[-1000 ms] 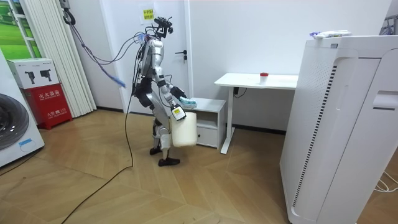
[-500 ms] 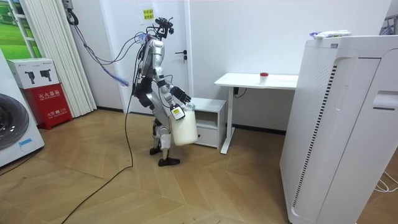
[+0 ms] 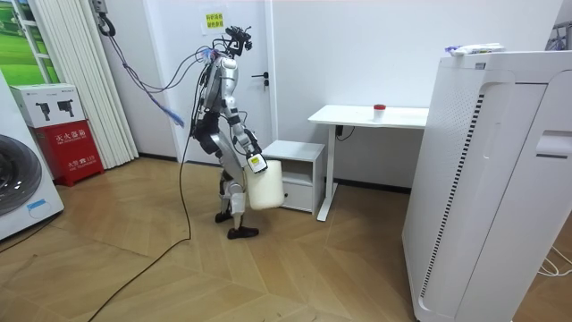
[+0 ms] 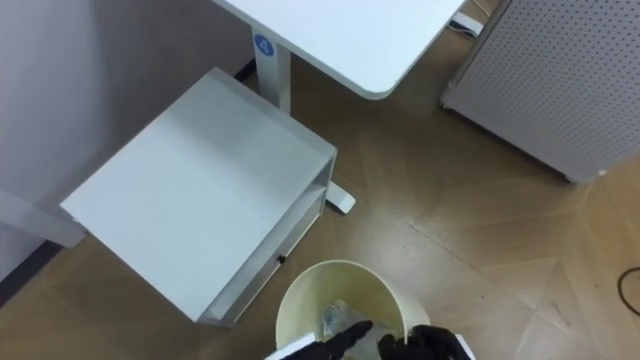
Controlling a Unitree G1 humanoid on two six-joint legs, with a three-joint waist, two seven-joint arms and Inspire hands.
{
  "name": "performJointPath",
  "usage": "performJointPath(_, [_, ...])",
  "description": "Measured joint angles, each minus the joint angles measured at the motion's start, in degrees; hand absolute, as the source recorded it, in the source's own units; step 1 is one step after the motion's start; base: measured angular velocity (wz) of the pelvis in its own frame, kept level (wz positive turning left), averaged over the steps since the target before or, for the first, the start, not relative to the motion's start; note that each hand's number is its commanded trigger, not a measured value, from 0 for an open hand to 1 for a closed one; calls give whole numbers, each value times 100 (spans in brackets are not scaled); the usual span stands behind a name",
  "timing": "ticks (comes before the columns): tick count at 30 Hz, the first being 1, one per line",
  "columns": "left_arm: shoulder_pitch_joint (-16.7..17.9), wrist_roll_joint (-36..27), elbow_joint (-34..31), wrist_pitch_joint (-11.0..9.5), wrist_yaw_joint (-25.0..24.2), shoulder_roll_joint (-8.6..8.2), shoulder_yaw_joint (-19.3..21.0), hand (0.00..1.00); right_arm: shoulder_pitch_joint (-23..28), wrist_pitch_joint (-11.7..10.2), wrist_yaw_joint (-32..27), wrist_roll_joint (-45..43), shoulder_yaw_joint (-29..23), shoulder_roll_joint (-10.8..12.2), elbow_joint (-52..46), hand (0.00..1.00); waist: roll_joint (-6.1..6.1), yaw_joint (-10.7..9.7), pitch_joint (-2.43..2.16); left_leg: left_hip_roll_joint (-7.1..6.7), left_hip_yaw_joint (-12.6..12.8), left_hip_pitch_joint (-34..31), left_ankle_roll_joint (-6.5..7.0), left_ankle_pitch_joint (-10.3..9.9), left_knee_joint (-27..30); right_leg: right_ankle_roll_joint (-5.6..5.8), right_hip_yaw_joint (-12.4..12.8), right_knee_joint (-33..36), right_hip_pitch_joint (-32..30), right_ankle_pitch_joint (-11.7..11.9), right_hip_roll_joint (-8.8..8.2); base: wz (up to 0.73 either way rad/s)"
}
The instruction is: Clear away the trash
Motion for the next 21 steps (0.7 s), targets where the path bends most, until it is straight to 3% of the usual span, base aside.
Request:
performJointPath(14, [-94,-221,10,211,-355,57,-10,0,-129,7,-113,56,-21,1,111,100,3,30,-1,15,68,58,0,0,2,-5,69,6,11,9,25,-1])
performJointPath(21, [-88,-270,-5,187,-277,62,503,0,-149,18,-121,46,-350,4,260,100,54,113,7,105,94,512,-53,-75,-11,-26,-6,-184,510,21,101,-5])
